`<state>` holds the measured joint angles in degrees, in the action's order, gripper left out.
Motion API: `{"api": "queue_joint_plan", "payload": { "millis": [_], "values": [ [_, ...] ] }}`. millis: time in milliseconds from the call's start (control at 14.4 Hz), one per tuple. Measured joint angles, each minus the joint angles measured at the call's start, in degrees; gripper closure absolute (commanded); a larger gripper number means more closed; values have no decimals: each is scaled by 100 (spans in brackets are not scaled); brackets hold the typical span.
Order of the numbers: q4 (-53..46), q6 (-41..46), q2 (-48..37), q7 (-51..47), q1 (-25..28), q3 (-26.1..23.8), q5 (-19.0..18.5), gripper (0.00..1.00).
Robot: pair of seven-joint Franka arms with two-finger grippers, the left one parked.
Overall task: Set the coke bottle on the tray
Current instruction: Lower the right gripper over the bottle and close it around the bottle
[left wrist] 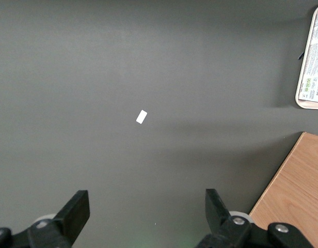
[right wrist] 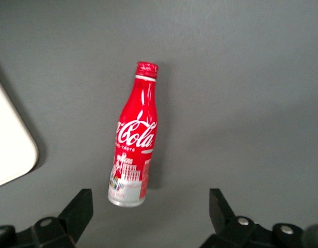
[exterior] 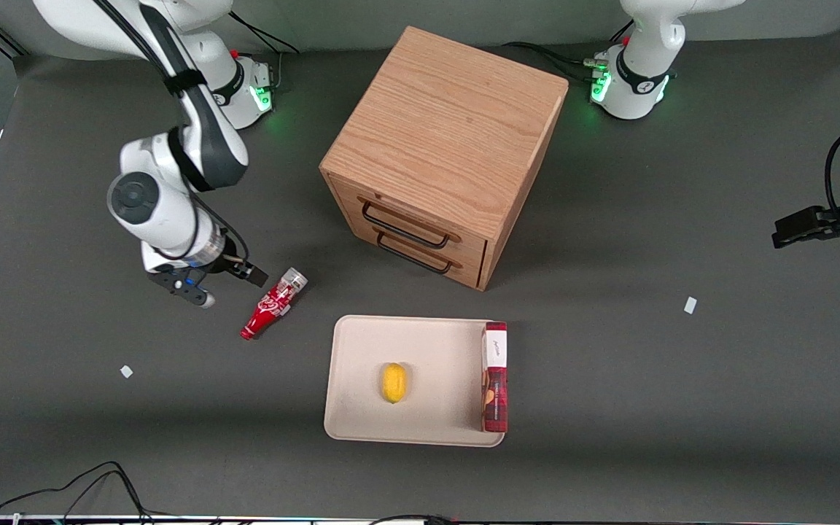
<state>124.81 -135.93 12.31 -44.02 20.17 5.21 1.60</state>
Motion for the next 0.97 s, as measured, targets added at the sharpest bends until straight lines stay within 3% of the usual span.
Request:
{"api": "queue_joint_plan", "payload": {
  "millis": [417,696,974],
  "values": [
    [113,-1449,1062,-361,-8,-39,1,0],
    [97,-1709,1277,-389,-10,-76,8,1],
    [87,-1752,1279,-397,-13,-82,9,26]
  ]
}}
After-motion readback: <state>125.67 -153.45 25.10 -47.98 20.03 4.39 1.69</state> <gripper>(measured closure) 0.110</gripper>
